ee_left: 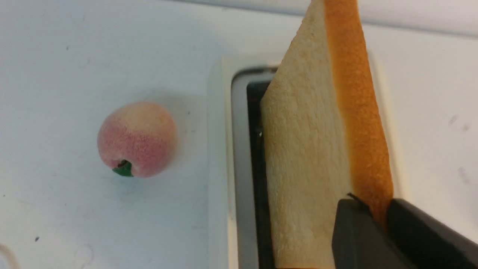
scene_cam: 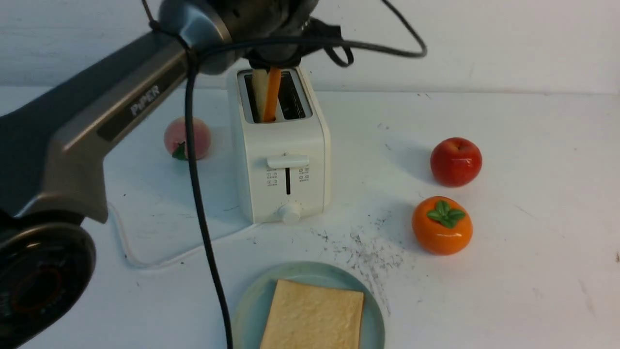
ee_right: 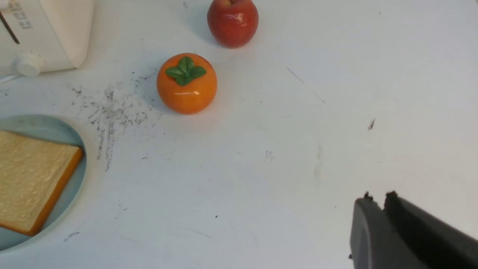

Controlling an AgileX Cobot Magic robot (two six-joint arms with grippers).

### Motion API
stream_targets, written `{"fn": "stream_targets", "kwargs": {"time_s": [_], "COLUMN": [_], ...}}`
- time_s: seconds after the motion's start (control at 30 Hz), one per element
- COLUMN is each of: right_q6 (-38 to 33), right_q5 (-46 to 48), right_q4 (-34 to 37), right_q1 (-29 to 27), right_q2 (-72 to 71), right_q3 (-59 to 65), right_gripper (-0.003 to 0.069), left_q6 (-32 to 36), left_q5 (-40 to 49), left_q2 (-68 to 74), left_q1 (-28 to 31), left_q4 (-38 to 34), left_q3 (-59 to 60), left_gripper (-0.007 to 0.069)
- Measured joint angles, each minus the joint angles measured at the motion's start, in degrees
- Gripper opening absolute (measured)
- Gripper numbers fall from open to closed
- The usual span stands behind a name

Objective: Take toasted bread from bread machine on white table place on plate.
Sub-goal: 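Reach for a toast slice standing in the toaster with the left gripper, then place the slice of bread on the plate with the left gripper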

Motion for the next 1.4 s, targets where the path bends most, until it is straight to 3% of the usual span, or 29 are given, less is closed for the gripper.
{"fn": "stream_targets", "kwargs": {"time_s": [0.17, 0.37, 0.53, 0.63, 0.8, 0.9, 0.97, 1.17, 1.4], "right_q6": [0.0, 0.0, 0.0, 0.0, 0.0, 0.0, 0.0, 0.0, 0.0], "right_q5": [0.0, 0.0, 0.3, 1.1, 2.5, 2.6, 2.6, 2.6, 3.0], "right_q4": [-0.6, -0.6, -0.7, -0.7, -0.6, -0.6, -0.6, 0.3, 0.9], "right_q1": [0.0, 0.0, 0.0, 0.0, 0.0, 0.0, 0.0, 0.0, 0.0], "right_q2": [0.0, 0.0, 0.0, 0.0, 0.0, 0.0, 0.0, 0.0, 0.0], "right_q3": [0.0, 0.0, 0.0, 0.0, 0.0, 0.0, 0.0, 0.0, 0.0], "right_gripper": [0.0065, 0.0070, 0.0074, 0.0076, 0.0078, 0.0080, 0.0082, 0.0085, 0.0085], "left_q6": [7.1, 22.1, 31.0, 32.9, 33.5, 32.4, 31.7, 32.7, 39.9], "left_q5": [4.0, 9.0, 9.0, 9.0, 8.7, 5.0, -2.2, -12.3, -19.7], "left_q2": [-7.3, -19.6, -30.0, -34.4, -43.4, -43.9, -43.7, -43.8, -44.0], "left_q1": [0.1, 0.1, 0.1, 0.1, 0.1, 0.1, 0.1, 0.1, 0.1], "left_q4": [-7.1, -24.8, -39.7, -42.2, -43.2, -44.4, -47.7, -56.0, -63.7], "left_q3": [-4.2, -4.9, 4.3, 11.9, 42.8, 53.4, 62.8, 68.4, 73.1], "left_gripper": [0.0066, 0.0066, 0.0066, 0.0066, 0.0066, 0.0066, 0.0066, 0.0066, 0.0066]}}
